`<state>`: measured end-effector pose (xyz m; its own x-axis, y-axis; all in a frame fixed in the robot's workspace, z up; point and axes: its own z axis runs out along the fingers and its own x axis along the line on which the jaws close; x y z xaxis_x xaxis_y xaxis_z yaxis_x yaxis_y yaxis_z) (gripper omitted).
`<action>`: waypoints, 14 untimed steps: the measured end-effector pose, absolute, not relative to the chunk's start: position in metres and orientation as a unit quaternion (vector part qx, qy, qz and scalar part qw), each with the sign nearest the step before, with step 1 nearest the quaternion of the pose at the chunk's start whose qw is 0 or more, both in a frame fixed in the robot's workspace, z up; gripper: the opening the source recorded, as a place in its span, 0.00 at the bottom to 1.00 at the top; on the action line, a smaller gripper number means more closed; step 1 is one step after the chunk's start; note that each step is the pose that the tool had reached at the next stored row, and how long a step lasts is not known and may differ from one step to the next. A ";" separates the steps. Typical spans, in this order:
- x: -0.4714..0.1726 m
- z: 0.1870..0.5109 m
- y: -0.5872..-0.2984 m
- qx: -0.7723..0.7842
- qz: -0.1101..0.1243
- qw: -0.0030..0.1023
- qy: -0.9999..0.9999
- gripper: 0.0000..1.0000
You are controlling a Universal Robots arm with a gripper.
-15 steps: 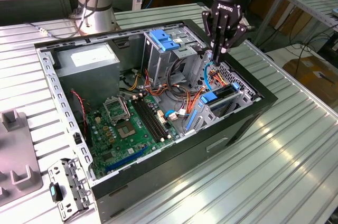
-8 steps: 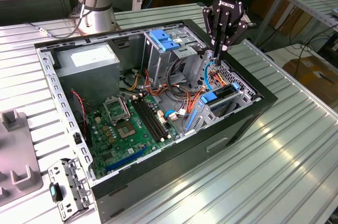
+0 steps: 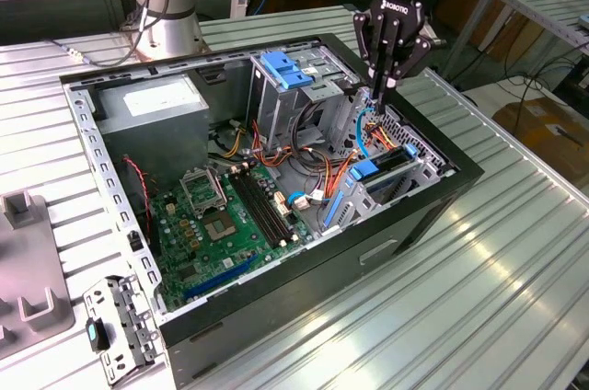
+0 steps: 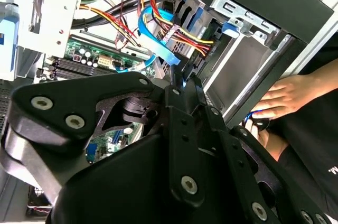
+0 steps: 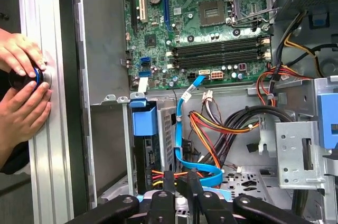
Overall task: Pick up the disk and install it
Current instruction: 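Insert the second disk wire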
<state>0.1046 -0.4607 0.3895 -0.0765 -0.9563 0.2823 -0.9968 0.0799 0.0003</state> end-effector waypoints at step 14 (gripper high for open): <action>0.108 0.370 -0.459 0.669 0.113 0.124 -0.725 0.24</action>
